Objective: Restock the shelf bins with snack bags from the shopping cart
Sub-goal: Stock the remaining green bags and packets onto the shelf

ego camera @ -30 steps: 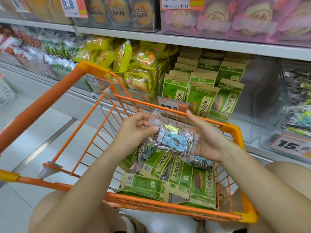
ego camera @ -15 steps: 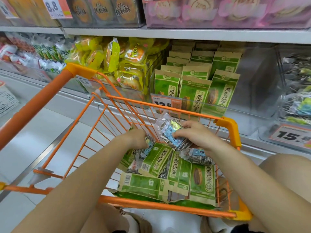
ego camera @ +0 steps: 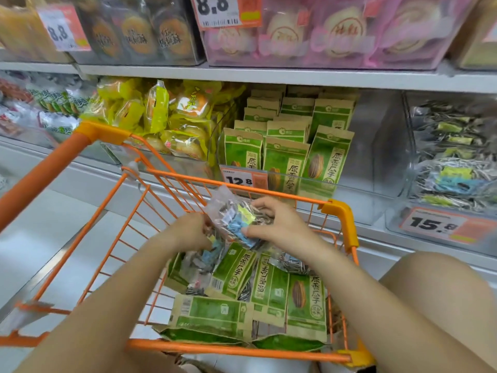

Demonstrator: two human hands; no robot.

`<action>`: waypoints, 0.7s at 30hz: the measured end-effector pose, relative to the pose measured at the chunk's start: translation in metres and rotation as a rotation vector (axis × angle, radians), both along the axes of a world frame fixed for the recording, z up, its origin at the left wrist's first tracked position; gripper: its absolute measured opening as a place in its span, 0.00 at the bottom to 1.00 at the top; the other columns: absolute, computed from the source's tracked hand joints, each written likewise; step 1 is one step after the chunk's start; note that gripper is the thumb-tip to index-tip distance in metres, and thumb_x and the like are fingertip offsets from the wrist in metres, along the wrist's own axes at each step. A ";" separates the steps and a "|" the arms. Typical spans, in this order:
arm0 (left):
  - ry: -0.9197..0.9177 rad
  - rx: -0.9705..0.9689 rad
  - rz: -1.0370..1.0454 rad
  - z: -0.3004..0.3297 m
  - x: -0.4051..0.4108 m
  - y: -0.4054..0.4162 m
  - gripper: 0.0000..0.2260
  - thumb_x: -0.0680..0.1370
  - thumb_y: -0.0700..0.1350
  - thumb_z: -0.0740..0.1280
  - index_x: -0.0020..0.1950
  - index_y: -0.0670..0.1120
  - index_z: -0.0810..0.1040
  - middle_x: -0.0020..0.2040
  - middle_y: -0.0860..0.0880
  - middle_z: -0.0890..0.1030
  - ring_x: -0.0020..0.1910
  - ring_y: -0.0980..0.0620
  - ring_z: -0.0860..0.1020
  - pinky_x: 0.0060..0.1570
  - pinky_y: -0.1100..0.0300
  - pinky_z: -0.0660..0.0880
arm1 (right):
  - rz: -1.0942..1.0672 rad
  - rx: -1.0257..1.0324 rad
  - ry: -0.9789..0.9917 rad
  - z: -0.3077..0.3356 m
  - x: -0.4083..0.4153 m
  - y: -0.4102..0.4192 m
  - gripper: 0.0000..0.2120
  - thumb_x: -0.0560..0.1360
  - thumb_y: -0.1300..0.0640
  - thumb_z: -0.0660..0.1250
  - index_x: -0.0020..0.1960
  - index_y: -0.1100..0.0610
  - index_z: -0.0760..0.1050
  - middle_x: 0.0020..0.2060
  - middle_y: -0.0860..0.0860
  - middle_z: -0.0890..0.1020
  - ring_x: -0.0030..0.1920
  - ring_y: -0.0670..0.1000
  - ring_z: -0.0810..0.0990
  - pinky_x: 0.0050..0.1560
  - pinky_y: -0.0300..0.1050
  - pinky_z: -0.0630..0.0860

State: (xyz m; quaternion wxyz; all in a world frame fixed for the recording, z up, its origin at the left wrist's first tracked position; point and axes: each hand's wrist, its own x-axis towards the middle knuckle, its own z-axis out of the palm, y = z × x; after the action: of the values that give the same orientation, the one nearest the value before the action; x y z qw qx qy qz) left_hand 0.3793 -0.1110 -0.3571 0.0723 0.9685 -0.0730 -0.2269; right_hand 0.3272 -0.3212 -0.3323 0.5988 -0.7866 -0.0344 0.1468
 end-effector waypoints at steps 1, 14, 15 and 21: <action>0.016 -0.091 0.016 0.019 0.000 0.004 0.09 0.70 0.42 0.71 0.44 0.47 0.72 0.35 0.50 0.75 0.33 0.54 0.73 0.31 0.62 0.68 | -0.009 0.020 -0.060 0.003 -0.003 0.001 0.19 0.71 0.58 0.74 0.57 0.50 0.71 0.53 0.45 0.76 0.45 0.35 0.74 0.35 0.24 0.71; 0.323 -1.862 0.389 0.061 -0.028 0.000 0.43 0.55 0.35 0.78 0.68 0.50 0.69 0.57 0.41 0.81 0.52 0.44 0.81 0.51 0.51 0.79 | -0.343 0.411 -0.086 0.000 -0.002 -0.003 0.30 0.71 0.55 0.73 0.68 0.54 0.62 0.62 0.51 0.73 0.64 0.54 0.72 0.52 0.41 0.70; 0.308 -1.847 0.417 0.060 -0.028 -0.004 0.45 0.55 0.35 0.79 0.69 0.49 0.66 0.55 0.41 0.81 0.51 0.44 0.81 0.51 0.53 0.80 | -0.336 0.435 -0.073 -0.001 -0.002 -0.002 0.32 0.70 0.54 0.73 0.69 0.55 0.62 0.63 0.53 0.74 0.64 0.55 0.73 0.53 0.42 0.69; 0.074 -1.533 0.505 0.052 -0.032 -0.011 0.36 0.63 0.42 0.77 0.68 0.39 0.68 0.52 0.43 0.82 0.46 0.46 0.82 0.43 0.54 0.80 | -0.382 0.481 -0.052 -0.002 0.002 -0.003 0.29 0.77 0.57 0.66 0.74 0.51 0.57 0.70 0.50 0.65 0.72 0.52 0.65 0.68 0.48 0.63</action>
State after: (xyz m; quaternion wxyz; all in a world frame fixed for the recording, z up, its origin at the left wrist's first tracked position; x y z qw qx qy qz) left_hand 0.3471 -0.1224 -0.3054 0.7678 0.6287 0.0151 -0.1223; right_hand 0.3296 -0.3244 -0.3343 0.7836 -0.6179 0.0649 -0.0011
